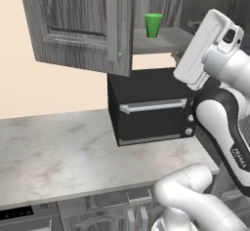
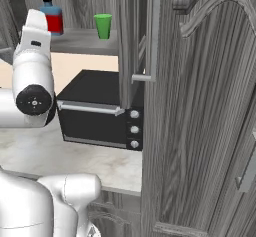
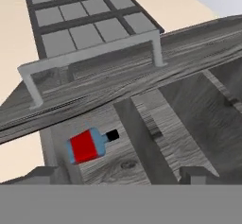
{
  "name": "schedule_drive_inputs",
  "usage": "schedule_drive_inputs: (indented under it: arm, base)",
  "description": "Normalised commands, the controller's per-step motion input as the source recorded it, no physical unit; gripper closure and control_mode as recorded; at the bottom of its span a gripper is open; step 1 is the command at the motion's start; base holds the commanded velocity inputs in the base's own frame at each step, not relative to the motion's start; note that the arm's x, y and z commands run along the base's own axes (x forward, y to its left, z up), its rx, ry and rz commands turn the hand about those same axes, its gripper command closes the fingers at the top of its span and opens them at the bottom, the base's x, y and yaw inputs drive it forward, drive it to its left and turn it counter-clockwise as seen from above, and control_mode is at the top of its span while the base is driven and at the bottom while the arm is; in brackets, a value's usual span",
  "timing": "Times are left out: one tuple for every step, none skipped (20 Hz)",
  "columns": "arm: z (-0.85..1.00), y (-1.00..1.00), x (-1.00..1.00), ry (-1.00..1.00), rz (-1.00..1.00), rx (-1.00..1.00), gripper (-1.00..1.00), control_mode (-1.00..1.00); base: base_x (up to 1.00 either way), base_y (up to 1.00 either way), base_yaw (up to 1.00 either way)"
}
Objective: Open the cabinet directly in front. Then move the liquor and the cup to the dining counter with the candle on it.
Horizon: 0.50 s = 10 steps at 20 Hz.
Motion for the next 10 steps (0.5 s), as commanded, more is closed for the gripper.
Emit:
schedule_drive_inputs:
  arm:
    - [0.0, 0.19, 0.47, 0.0, 0.0, -0.23, -1.0, -1.0]
    - [0.0, 0.23, 0.41, 0.0, 0.0, -0.23, -1.0, -1.0]
    - [0.0, 0.24, 0.39, 0.0, 0.0, -0.23, -1.0, -1.0]
    - [0.0, 0.24, 0.34, 0.0, 0.0, -0.21, -1.0, -1.0]
    - [0.0, 0.24, 0.27, 0.0, 0.0, -0.2, -1.0, -1.0]
    - [0.0, 0.24, 0.23, 0.0, 0.0, -0.18, -1.0, -1.0]
    - [0.0, 0.19, 0.18, 0.0, 0.0, -0.16, -1.0, -1.0]
    - [0.0, 0.15, 0.16, 0.0, 0.01, -0.14, -1.0, -1.0]
    - [0.0, 0.13, 0.14, 0.0, 0.04, -0.13, -1.0, -1.0]
    - [0.0, 0.11, 0.11, 0.0, 0.05, -0.11, -1.0, -1.0]
  base:
    - [0.0, 0.0, 0.0]
    - [0.0, 0.0, 0.0]
    - [0.0, 0.0, 0.0]
    - [0.0, 0.0, 0.0]
    - [0.0, 0.0, 0.0]
    - [0.0, 0.0, 0.0]
    - [0.0, 0.0, 0.0]
    - [0.0, 0.0, 0.0]
    - [0.0, 0.0, 0.0]
    - [0.0, 0.0, 0.0]
